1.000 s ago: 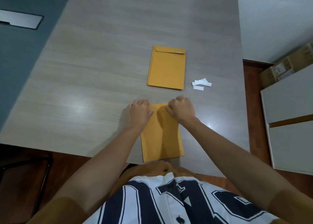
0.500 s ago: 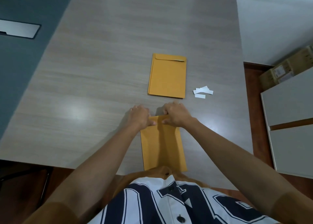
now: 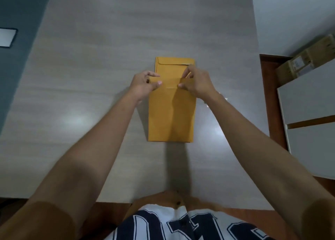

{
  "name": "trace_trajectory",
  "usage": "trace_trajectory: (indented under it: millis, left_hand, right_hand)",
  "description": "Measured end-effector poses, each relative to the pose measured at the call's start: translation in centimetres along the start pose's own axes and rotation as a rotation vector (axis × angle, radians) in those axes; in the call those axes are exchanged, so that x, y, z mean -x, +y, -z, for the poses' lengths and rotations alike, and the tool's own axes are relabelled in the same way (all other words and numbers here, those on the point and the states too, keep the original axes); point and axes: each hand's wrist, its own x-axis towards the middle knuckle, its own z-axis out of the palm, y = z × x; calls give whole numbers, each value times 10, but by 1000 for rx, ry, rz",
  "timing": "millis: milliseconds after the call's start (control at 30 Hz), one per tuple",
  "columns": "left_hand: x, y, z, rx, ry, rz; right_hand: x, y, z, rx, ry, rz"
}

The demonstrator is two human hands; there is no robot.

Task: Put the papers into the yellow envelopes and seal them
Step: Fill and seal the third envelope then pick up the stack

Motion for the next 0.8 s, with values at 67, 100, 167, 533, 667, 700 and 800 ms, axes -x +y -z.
trace_trajectory:
  millis: [67,100,167,533,667,700,800]
  left_hand:
    - [-31,15,-4,32,9,-17]
    - [-41,20,-6,33,20,-27]
    - [-66,30,-10,6,44,-41]
    - [-163,11,-40,-345,190,-81]
    - [-164,-3,-44,-448,224,-113]
    - [-162,-3,-45,-499,243,-170]
    - [-149,-3,-55,-741,194,-459]
  right_hand:
    - [-30,0,9,8,25,-28]
    - [-39,0,11,24,33,-29]
    - [-62,2,15,56,52,-26]
    - [-139,37,-14,146,59,-94]
    - [-132,47,-24,332,155,45]
    - [-130,48,-26,362,181,96]
    - [-125,49,-36,432,162,211]
